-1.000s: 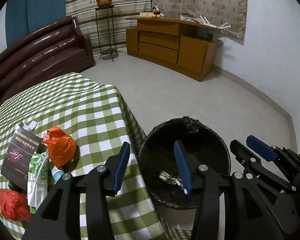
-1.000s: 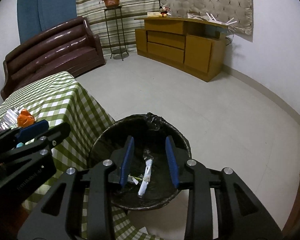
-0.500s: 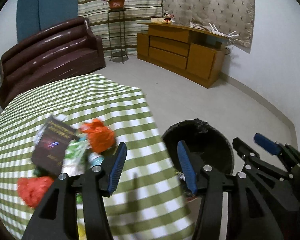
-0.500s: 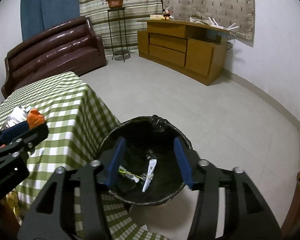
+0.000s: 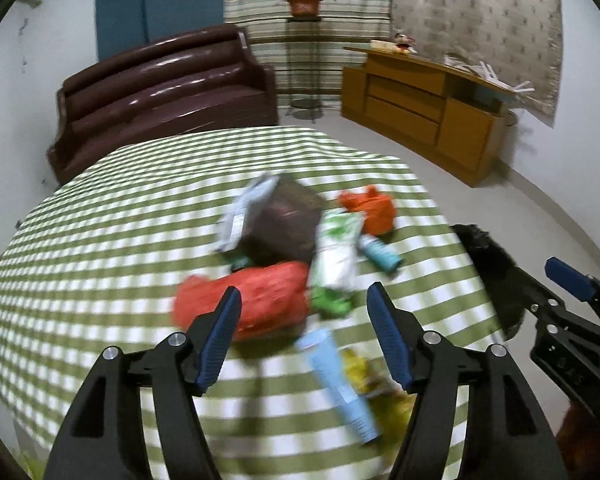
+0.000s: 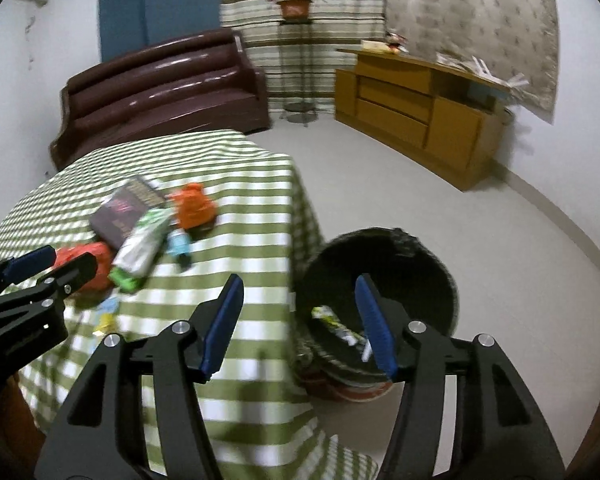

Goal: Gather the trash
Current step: 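Move both open tools back over the table, then grasp the yellow snack wrapper tied with string with the right tool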

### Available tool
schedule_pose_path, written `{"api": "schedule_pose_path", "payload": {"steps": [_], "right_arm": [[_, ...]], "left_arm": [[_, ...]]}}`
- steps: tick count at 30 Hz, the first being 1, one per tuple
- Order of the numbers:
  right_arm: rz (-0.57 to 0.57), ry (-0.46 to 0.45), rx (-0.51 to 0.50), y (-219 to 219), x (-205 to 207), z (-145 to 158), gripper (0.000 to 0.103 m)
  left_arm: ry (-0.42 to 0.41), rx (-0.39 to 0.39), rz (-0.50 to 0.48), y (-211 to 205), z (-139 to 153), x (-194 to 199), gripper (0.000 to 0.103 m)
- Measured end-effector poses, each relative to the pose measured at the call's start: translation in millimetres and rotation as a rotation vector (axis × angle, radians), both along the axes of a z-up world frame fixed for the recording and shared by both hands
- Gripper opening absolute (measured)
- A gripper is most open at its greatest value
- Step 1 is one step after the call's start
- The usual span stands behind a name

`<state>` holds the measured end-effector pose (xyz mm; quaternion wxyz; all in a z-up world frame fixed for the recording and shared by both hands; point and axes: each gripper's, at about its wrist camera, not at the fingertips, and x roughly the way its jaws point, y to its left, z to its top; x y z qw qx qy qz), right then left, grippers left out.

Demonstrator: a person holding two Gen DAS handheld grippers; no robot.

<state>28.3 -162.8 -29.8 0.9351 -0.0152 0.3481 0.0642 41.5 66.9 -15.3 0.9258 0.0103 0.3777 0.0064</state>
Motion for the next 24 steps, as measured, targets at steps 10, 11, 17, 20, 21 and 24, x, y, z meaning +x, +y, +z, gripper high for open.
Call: {"api": "schedule_pose_path", "payload": {"steps": [10,11,17,20,21,24], "right_arm": [[0.143,0.015,-0.023,54,-26,-5,0.057],[0.155,0.018,-0.025,59,-27,-6,0.057],[0.200,0.051,-0.037,75,-33,-17,0.056],[0.208,0.068,-0.048,79,-34,-24,0.056],[0.212,0.075,-0.051,80,-34,-26,0.055],[0.221,0.088,-0.064,84,-35,-32,0.053]], "left_arm": [[0.002,0.029,0.105,47,-11,-30,0.069],[0.005,0.028,0.112,50,-12,-33,0.069],[0.014,0.016,0.138,63,-17,-42,0.069],[0.020,0.010,0.143,66,-19,-44,0.069],[0.022,0.008,0.143,67,-19,-44,0.069],[0.027,0.001,0.143,68,-20,-45,0.069]]}}
